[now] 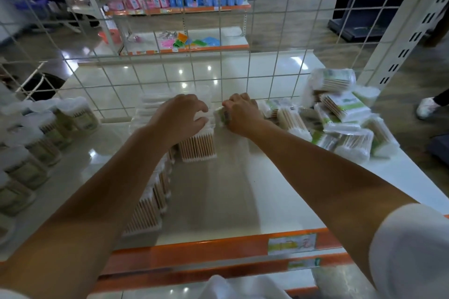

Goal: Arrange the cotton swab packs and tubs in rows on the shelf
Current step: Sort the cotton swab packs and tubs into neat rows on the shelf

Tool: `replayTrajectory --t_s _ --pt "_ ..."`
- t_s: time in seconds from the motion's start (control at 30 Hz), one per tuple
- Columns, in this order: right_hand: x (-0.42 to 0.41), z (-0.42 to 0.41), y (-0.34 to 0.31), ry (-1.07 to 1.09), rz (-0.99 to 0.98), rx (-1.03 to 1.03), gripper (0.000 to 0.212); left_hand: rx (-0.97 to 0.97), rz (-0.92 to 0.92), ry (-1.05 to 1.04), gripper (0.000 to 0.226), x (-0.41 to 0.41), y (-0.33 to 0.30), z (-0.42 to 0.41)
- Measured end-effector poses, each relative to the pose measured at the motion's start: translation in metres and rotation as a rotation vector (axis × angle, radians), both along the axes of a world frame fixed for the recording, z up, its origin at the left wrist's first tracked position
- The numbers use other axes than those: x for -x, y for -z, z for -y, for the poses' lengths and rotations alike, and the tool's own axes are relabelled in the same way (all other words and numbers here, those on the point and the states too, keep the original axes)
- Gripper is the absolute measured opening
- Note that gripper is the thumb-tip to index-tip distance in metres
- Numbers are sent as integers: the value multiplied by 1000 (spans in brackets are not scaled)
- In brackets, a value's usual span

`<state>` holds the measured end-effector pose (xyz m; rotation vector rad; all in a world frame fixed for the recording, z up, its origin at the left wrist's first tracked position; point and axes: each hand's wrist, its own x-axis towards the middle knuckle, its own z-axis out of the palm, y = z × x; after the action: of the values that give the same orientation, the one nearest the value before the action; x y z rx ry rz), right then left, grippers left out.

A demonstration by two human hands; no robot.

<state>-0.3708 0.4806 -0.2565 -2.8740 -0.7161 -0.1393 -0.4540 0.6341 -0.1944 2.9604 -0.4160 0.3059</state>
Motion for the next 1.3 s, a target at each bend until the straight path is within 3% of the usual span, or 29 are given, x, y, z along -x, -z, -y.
replayTrajectory --t_s 0.23,0.33,0.53,0.83,1.07,1.23,1.3 --pt "-5 5 3 46 -11 34 58 -18 -54 15 34 -9 -1 5" --pt "-6 6 6 48 -6 45 54 11 -85 14 33 -11 -1 6" --pt "3 17 6 -21 83 33 47 95 -104 35 30 -7 -7 9" --pt "36 45 8 -134 235 19 59 79 -53 79 35 -4 -2 22" --pt "62 85 -5 -313 409 -268 69 358 -84 133 67 17 -3 58" --pt "80 115 -6 -380 559 -428 49 607 -236 121 81 36 1 88" --pt "90 128 -4 -349 562 -460 55 651 -275 124 85 40 3 95"
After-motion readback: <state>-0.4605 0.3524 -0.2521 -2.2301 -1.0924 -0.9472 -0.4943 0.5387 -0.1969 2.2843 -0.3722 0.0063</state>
